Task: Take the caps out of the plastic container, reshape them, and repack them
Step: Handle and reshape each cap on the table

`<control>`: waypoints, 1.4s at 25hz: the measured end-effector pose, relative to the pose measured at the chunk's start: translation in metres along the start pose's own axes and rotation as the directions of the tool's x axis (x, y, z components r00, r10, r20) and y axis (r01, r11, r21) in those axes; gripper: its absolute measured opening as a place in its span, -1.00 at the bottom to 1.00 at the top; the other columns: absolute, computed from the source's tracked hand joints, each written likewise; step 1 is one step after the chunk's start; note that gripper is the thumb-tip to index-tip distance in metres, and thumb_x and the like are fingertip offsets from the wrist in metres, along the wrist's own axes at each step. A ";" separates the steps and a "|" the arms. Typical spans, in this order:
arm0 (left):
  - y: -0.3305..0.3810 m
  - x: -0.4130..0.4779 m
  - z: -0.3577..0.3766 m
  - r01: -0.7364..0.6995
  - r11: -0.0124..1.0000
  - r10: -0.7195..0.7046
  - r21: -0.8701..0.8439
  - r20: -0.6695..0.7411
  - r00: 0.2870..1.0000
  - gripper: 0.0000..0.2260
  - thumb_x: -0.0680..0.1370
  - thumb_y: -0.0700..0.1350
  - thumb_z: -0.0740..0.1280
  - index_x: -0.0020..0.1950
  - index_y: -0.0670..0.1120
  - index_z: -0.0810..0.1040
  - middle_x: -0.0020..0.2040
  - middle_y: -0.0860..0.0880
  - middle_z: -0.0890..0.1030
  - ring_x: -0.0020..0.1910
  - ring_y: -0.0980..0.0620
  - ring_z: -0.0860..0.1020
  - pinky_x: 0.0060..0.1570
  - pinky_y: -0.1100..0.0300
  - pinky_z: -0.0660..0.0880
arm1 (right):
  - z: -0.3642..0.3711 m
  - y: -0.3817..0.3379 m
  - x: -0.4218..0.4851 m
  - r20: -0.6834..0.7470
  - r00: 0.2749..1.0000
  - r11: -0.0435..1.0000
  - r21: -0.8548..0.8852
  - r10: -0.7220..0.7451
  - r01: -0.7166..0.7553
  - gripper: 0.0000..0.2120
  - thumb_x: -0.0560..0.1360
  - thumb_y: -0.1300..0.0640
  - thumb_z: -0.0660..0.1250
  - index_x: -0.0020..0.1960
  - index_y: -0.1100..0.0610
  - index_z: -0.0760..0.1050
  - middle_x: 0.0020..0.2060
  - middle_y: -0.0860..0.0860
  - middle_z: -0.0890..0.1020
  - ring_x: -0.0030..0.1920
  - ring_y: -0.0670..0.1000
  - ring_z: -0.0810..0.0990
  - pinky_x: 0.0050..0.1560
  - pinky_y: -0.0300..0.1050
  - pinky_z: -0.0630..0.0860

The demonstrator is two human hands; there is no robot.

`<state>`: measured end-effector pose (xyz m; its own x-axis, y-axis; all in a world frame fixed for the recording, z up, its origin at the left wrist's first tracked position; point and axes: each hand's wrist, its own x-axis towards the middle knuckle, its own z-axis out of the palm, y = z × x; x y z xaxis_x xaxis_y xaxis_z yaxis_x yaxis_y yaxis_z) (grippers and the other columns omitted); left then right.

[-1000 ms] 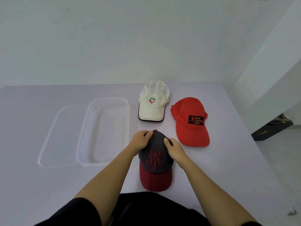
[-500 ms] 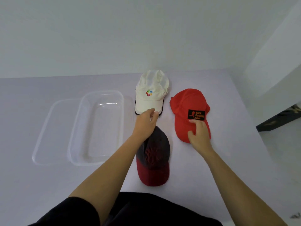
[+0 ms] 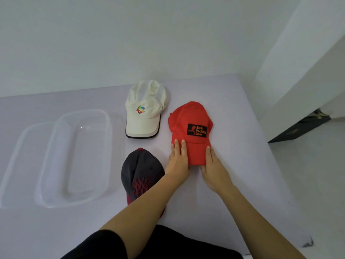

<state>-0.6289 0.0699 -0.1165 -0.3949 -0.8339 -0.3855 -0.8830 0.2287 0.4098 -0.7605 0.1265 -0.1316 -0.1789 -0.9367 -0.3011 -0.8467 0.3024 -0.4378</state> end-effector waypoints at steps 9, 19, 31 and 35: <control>0.023 -0.016 0.004 -0.001 0.994 -0.014 -0.105 -0.145 0.989 -0.41 0.63 -0.24 0.07 0.53 -0.20 -0.23 0.55 -0.26 -0.13 0.54 -0.24 -0.09 0.47 -0.07 0.07 | -0.030 0.010 0.007 -0.164 0.985 0.999 0.000 -0.051 0.052 -0.39 0.56 0.22 0.16 0.53 0.21 -0.03 0.49 0.18 0.19 0.38 0.20 0.36 0.20 0.11 0.44; 0.037 -0.043 -0.025 -0.058 0.836 -0.096 -0.546 -0.249 0.964 -0.50 0.60 -0.22 0.16 0.53 -0.06 0.12 0.24 0.05 0.46 0.05 0.13 0.52 -0.05 0.55 0.36 | -0.046 -0.020 -0.017 -0.397 0.905 0.957 0.168 -0.154 0.236 -0.45 0.52 0.12 0.16 0.48 0.22 0.20 0.29 0.24 0.49 0.16 0.27 0.55 0.12 0.14 0.52; 0.009 -0.037 -0.121 -0.181 0.292 0.067 -0.939 -0.169 0.983 -0.71 0.64 0.08 0.04 0.13 0.24 0.55 0.16 0.23 0.61 0.26 0.21 0.50 0.39 0.06 0.28 | -0.043 0.000 -0.065 -0.446 0.757 0.859 -0.054 -0.477 0.510 -0.39 0.54 0.14 0.09 0.50 -0.23 -0.02 0.48 0.09 0.10 0.47 0.16 0.08 0.33 0.15 0.09; 0.001 -0.045 -0.132 -0.091 0.414 0.175 -0.906 -0.018 0.984 -0.70 0.57 0.16 0.17 0.14 0.09 0.61 0.13 0.06 0.66 0.20 0.08 0.58 0.28 0.08 0.42 | -0.040 -0.002 -0.070 -0.465 0.743 0.855 -0.065 -0.482 0.515 -0.37 0.53 0.14 0.11 0.51 -0.19 -0.02 0.47 0.11 0.14 0.45 0.15 0.14 0.29 0.16 0.20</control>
<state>-0.5788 0.0413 0.0108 -0.5384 -0.7903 -0.2927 -0.1002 -0.2848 0.9533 -0.7662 0.1847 -0.0754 0.0426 -0.9235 0.3813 -0.8485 -0.2349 -0.4741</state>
